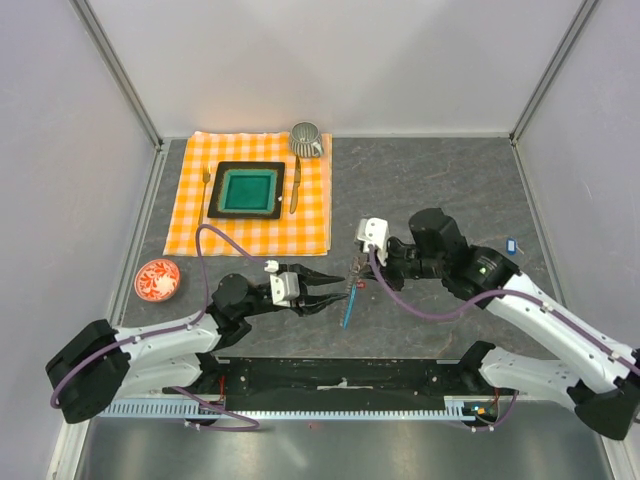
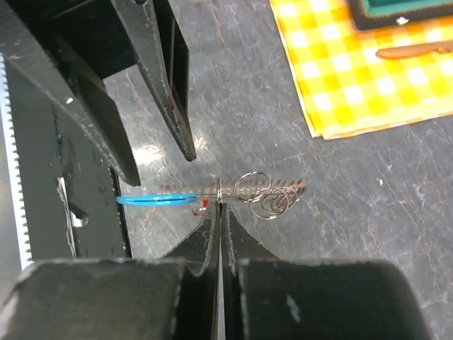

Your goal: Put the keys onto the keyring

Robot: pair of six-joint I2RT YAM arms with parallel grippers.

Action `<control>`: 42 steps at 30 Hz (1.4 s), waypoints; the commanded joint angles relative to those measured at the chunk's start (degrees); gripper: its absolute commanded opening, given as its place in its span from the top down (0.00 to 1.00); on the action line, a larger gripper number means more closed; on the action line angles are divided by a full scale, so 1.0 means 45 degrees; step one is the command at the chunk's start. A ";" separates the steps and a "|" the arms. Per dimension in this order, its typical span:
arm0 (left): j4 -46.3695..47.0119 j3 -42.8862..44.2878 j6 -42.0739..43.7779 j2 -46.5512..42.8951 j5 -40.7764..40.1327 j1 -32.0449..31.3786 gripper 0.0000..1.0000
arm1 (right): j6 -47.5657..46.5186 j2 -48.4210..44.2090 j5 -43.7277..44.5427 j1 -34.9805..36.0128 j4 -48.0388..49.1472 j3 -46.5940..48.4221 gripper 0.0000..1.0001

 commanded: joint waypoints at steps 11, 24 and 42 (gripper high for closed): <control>-0.2319 0.0411 0.1368 -0.0294 -0.0711 0.0093 0.51 | -0.2118 0.2358 0.2612 0.1813 -0.3765 0.2666 1.00; -0.0131 0.1192 0.0157 0.1738 0.1028 0.0093 0.54 | -0.2724 0.1772 0.1750 0.1989 -0.2983 0.1729 1.00; -0.0482 0.1856 -0.0274 0.2540 0.1771 0.0073 0.68 | -0.2744 0.1362 0.1945 0.2067 -0.2515 0.1396 1.00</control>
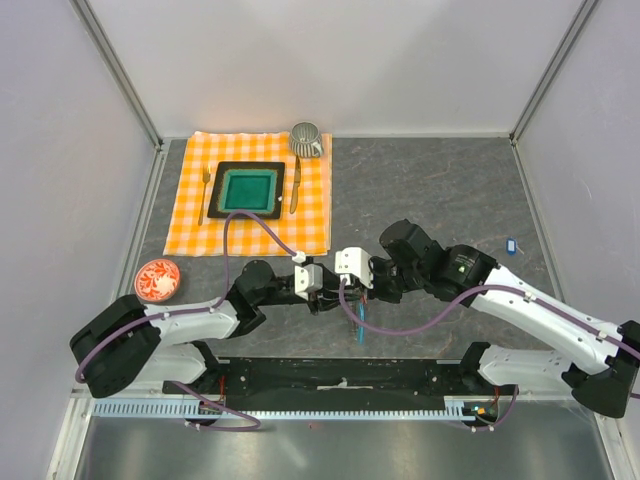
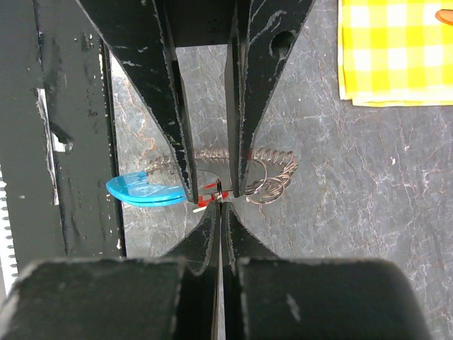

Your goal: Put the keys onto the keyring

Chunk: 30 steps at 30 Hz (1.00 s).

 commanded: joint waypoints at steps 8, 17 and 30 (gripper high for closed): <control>-0.0154 0.0779 -0.0269 0.0136 0.0543 0.0015 0.80 | -0.0145 -0.0509 -0.0148 0.0076 0.0857 -0.0085 1.00; -0.1052 0.0975 0.0024 -0.0001 0.0602 0.0034 0.89 | -0.0145 -0.0899 -0.0012 0.0056 0.0974 -0.0183 1.00; -0.2204 0.1150 0.0668 -0.0333 0.0485 0.0034 0.87 | -0.0125 -0.1055 -0.0090 0.0076 0.1052 -0.0241 1.00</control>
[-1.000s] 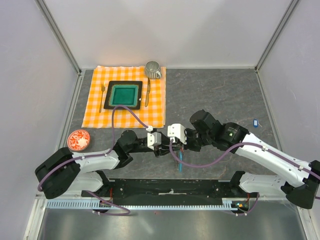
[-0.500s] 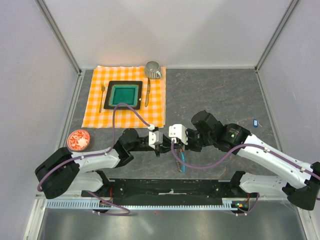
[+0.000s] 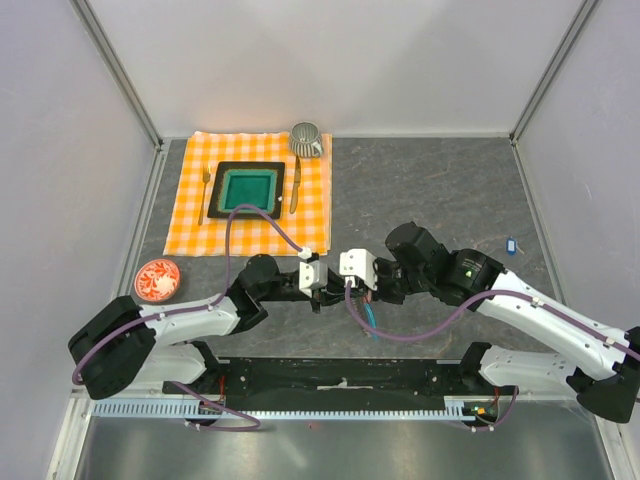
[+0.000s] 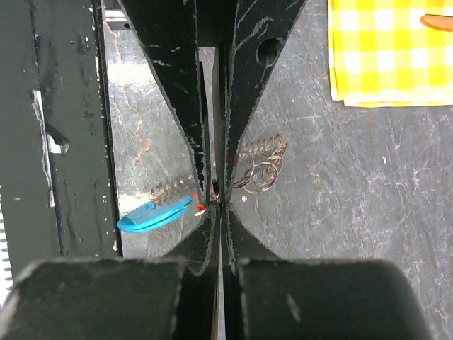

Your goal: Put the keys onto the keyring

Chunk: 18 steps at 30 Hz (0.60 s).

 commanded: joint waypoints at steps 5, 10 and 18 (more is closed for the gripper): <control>-0.1391 0.0588 0.0908 -0.0241 0.0169 0.0034 0.98 | -0.0082 -0.0454 -0.0202 0.0076 0.0872 0.0089 1.00; -0.1608 0.0569 0.1103 -0.0397 0.0072 0.0034 0.98 | 0.0074 -0.0667 -0.0104 0.0076 0.1048 0.0030 1.00; -0.0497 -0.0016 0.0773 -0.0710 -0.0845 0.0015 0.98 | 0.0990 -0.1858 0.0364 0.0076 0.2394 -0.0964 0.85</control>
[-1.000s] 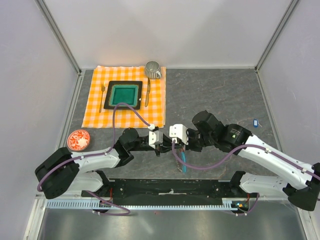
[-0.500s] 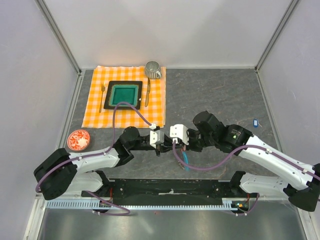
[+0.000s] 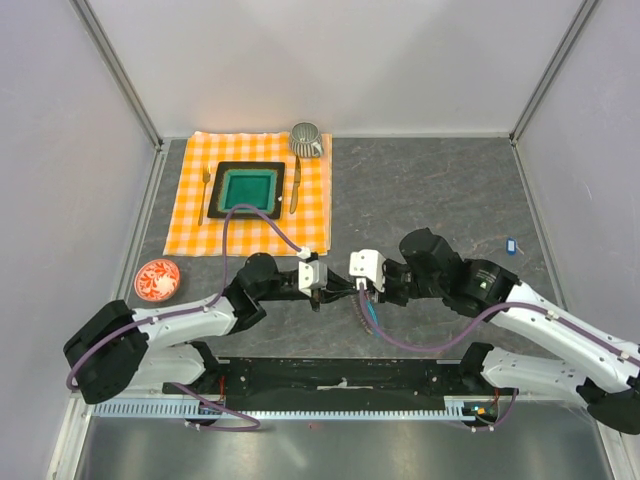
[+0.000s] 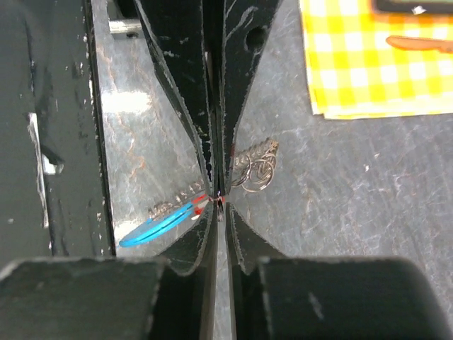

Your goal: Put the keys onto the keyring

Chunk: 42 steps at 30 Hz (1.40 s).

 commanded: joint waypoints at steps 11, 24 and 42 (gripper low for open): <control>0.3819 -0.1698 -0.0855 -0.0468 -0.1872 0.0044 0.98 | 0.2867 -0.2470 0.0773 -0.0046 0.3381 -0.2424 0.76; 0.8079 -0.2638 -0.1637 -0.0078 -0.2262 0.0044 0.98 | 0.5446 -0.4147 0.0947 -0.0651 0.8515 -0.5878 0.72; 0.8881 -0.2130 -0.1774 0.0215 -0.2087 0.0025 0.98 | 0.5897 -0.4540 -0.0753 -0.1140 0.9964 -0.6761 0.71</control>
